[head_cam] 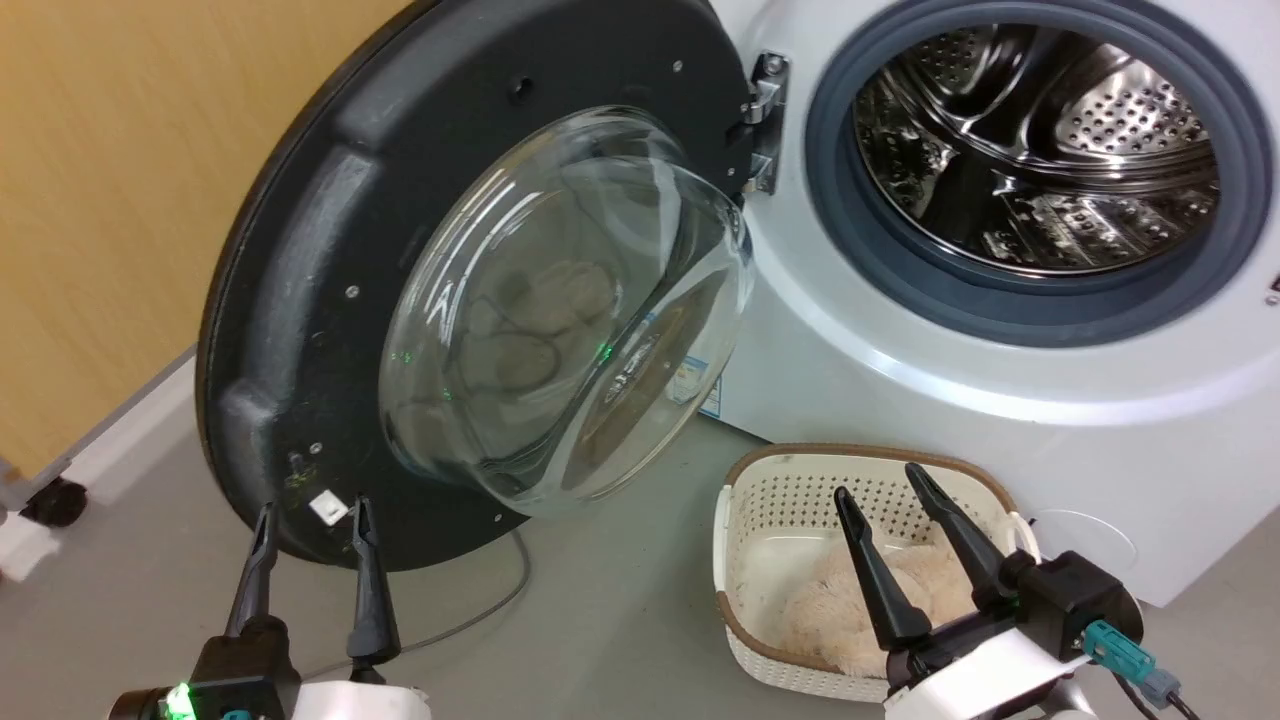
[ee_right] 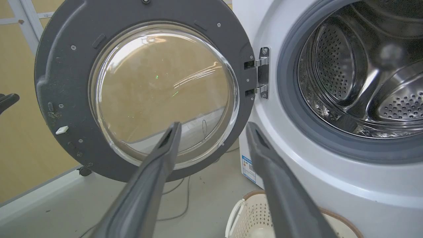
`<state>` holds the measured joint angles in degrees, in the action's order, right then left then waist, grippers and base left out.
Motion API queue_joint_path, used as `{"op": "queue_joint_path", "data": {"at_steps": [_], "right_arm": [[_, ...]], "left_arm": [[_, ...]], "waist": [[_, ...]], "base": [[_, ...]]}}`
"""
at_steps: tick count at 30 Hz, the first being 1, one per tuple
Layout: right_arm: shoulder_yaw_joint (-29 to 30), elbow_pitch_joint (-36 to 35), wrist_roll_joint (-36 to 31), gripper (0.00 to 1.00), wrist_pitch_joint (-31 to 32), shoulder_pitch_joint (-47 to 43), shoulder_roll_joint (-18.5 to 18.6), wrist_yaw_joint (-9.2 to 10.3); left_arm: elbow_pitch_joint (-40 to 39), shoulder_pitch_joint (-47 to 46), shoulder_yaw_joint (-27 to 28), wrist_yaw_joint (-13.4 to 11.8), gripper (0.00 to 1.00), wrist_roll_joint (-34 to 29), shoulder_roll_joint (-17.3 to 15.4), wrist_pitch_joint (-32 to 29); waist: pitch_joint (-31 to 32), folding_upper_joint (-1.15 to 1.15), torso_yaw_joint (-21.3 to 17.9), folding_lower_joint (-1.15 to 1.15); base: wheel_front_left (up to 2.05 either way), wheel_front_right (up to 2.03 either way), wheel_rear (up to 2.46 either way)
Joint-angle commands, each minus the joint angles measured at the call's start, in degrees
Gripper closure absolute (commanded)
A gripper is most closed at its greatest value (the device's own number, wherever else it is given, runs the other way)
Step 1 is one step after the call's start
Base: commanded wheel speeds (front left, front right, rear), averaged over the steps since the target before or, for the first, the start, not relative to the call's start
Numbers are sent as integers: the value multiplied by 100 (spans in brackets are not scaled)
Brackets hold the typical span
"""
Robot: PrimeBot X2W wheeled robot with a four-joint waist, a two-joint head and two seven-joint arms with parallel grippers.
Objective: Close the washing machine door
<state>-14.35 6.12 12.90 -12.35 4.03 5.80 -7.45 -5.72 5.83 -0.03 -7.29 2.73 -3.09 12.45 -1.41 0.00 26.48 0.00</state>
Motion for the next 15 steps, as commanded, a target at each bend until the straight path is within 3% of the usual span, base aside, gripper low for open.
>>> {"op": "queue_joint_path", "data": {"at_steps": [1,15], "right_arm": [[-42,27,77,0,-63,79,40,-3],[-277,128,269,0,-243,141,101,-3]], "left_arm": [[-32,65,10,-42,0,21,-1,53],[-178,172,27,-139,0,106,10,233]], "waist": [[-4,0,34,0],[-33,0,412,0]], "base": [[0,0,0],[0,0,0]]}}
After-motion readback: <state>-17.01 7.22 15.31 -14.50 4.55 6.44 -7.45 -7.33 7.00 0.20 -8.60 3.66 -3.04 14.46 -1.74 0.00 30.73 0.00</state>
